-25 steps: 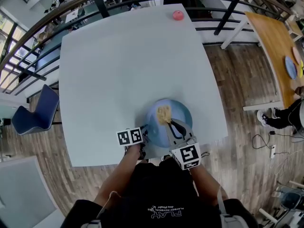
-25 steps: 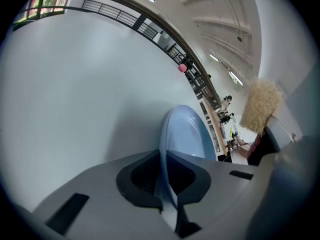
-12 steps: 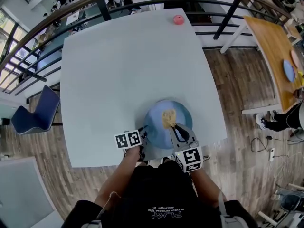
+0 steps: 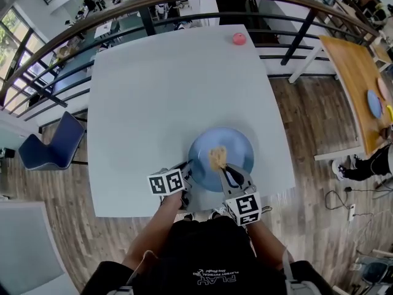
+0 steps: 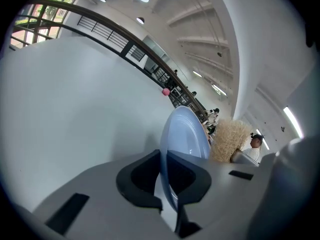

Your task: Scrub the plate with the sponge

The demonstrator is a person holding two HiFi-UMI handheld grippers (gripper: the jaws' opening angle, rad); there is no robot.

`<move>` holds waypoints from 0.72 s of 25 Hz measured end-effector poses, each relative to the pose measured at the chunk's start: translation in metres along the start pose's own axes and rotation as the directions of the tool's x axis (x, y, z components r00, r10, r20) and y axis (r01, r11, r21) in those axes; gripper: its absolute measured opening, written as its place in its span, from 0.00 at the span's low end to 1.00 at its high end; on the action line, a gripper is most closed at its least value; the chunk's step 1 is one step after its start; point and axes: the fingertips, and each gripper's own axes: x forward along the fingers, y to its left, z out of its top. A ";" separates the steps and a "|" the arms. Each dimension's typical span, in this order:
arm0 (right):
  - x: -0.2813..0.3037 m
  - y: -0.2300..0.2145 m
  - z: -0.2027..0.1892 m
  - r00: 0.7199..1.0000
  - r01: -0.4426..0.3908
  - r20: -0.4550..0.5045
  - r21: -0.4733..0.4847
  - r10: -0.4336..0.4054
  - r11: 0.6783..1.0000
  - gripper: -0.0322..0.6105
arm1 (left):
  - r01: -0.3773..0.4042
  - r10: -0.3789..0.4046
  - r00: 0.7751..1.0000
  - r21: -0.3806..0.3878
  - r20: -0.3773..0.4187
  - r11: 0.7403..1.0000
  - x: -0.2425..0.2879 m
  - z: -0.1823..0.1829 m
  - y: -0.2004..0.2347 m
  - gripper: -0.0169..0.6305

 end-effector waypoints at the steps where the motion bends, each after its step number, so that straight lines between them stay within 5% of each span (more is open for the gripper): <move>1: 0.001 0.003 0.003 1.000 -0.007 0.002 -0.008 0.007 1.000 0.12 | -0.002 0.002 1.000 0.015 0.013 1.000 -0.003 0.005 -0.002 0.07; 18: 0.016 0.051 0.060 0.996 -0.080 0.035 -0.155 0.086 0.985 0.12 | 0.006 -0.042 0.981 0.183 0.190 0.983 -0.057 0.065 -0.046 0.08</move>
